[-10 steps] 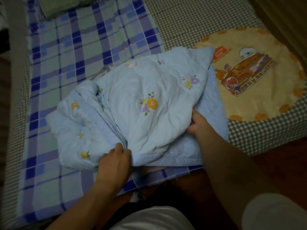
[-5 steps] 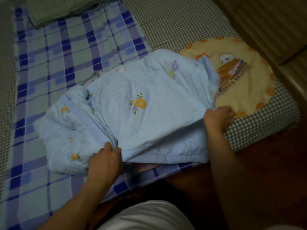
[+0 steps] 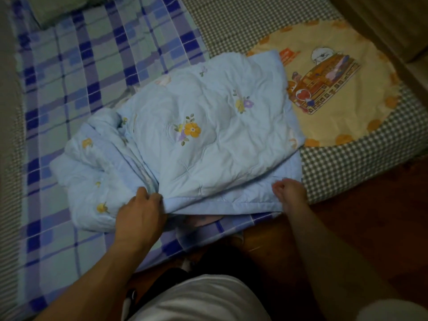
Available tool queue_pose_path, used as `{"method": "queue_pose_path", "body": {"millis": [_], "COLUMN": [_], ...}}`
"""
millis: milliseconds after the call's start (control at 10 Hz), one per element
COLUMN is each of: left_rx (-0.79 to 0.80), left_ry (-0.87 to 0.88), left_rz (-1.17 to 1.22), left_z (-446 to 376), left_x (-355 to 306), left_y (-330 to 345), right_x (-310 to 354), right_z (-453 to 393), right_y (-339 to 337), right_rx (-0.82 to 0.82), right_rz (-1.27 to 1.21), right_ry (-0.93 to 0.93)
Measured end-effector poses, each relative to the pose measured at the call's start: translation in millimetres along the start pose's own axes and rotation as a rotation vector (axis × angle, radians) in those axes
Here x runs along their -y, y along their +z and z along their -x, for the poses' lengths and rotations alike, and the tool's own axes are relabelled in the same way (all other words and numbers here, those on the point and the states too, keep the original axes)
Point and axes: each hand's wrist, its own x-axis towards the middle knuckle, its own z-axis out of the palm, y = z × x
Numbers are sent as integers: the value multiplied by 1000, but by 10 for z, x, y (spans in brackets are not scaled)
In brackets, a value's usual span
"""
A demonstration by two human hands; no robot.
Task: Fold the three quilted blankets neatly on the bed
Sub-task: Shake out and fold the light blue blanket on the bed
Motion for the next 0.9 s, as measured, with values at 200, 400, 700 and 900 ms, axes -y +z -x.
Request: {"method": "queue_pose_path", "body": {"millis": [200,400,700,900], "left_rx": [1,49,65,64], "left_ry": [-11,-24,-32,-15], "left_rz": [19,33,78,71], "left_z": [21,16,17,-8], "left_x": [16,18,13,29], "left_y": [0,-4,-20,9], "right_x": [491,1235,715,622], "right_z": [-11,93,-326,-873], "right_y": [582,1163,878,733], "right_rx": [289,244,-222,-207], "right_rz": [-521,140,218,267], "right_ry": [20,-306,-35,-117]}}
